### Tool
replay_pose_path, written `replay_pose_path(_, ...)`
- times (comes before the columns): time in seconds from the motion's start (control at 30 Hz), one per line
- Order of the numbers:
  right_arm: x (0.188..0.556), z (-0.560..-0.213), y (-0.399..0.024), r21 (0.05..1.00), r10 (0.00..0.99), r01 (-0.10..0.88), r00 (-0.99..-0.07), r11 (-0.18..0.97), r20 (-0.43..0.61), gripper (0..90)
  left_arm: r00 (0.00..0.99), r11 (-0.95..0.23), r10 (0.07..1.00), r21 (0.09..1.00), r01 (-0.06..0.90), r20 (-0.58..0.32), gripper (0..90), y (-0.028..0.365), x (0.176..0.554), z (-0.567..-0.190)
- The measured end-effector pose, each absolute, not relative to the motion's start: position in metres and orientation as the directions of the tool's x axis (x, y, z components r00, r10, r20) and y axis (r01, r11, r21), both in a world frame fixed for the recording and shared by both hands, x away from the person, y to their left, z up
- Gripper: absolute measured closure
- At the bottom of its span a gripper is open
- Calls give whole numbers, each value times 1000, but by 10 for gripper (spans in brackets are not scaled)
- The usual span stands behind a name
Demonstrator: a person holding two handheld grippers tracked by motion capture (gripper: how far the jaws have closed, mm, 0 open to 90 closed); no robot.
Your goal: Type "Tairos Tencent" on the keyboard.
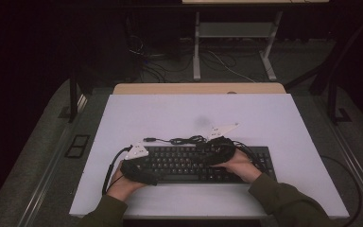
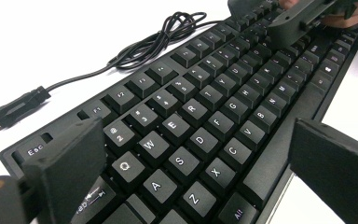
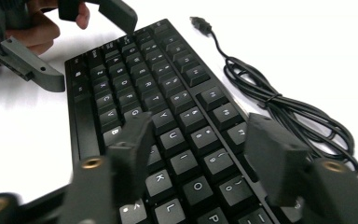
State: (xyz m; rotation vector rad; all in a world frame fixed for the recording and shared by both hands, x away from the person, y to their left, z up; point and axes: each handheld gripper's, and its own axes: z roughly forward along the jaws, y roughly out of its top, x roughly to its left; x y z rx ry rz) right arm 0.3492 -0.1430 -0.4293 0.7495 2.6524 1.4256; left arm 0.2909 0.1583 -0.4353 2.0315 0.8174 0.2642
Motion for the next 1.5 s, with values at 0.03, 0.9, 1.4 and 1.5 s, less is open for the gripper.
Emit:
replay_pose_path(0.03, 349, -429, -143, 798, 433, 394, -882, 457, 188, 345, 758, -372, 640, 814, 446, -122, 61, 158, 291, -435)
replay_pose_path(0.9, 341, -429, -162, 809, 501, 408, -849, 422, 167, 190, 785, -372, 604, 821, 433, -140, 604, 150, 305, -428)
replay_pose_path(1.4, 334, -429, -177, 812, 540, 419, -827, 407, 156, 183, 803, -406, 575, 797, 446, -157, 890, 138, 318, -428)
replay_pose_path(1.5, 333, -430, -180, 812, 546, 422, -823, 404, 156, 183, 809, -413, 566, 795, 445, -159, 890, 135, 320, -429)
